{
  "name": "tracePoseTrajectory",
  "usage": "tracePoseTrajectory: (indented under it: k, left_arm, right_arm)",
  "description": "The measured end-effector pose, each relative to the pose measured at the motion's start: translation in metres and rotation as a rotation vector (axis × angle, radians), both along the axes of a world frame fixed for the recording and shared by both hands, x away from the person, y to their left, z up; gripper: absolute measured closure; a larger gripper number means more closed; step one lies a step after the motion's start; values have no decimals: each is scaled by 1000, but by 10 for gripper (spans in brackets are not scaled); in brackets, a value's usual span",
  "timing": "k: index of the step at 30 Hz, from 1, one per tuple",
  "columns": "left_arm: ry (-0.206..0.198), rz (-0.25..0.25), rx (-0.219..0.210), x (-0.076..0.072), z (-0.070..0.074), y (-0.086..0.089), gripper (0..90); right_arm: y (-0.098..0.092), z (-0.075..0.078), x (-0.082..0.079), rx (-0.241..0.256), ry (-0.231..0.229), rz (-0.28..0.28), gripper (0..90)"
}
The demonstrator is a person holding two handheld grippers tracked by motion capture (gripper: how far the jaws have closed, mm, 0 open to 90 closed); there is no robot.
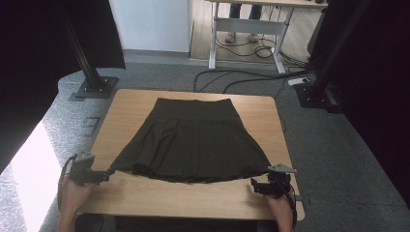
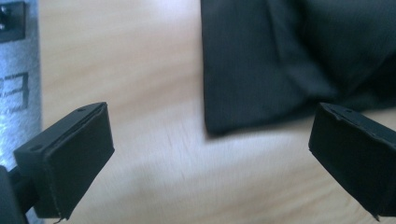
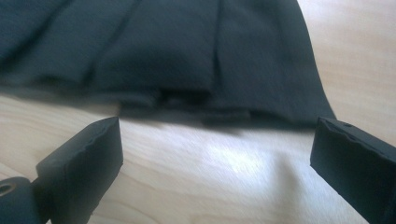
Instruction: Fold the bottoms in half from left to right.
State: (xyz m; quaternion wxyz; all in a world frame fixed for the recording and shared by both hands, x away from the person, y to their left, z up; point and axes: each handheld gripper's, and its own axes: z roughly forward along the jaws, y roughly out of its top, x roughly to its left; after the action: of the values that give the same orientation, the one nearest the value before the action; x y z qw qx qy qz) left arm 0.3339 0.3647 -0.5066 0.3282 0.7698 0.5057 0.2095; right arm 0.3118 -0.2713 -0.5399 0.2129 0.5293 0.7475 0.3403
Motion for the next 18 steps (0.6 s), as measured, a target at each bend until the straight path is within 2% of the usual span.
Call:
tracePoseTrajectory:
  k: [1,2,3,4,5,6,10,11,16,18]
  left_arm:
    - [-9,-15,21,10,5,-6,0]
    - [-13,-27,23,17,7,-10,0]
    - [-13,-27,23,17,7,-10,0]
    - [-15,-50,21,33,11,-19,0]
    - [-15,-50,21,33,11,-19,0]
    - [-14,-69,30,51,12,-30,0]
    - [11,-123,29,86,3,-54,0]
    - [11,-123,29,86,3,-54,0]
    - [45,-151,54,112,-14,-74,0]
    - [57,-152,82,119,-21,-80,0]
  right_arm:
    - [8,7,2,-2,-6,22,24]
    - [13,9,4,3,-6,34,25]
    - [13,9,4,3,-6,34,25]
    - [23,15,10,16,-12,50,29]
    - [29,17,14,20,-11,60,30]
    - [35,19,17,18,-11,72,30]
    - [53,21,34,23,9,79,33]
    - [53,21,34,23,9,79,33]
    - [71,14,50,23,29,64,42]
    - [79,13,51,25,26,63,41]
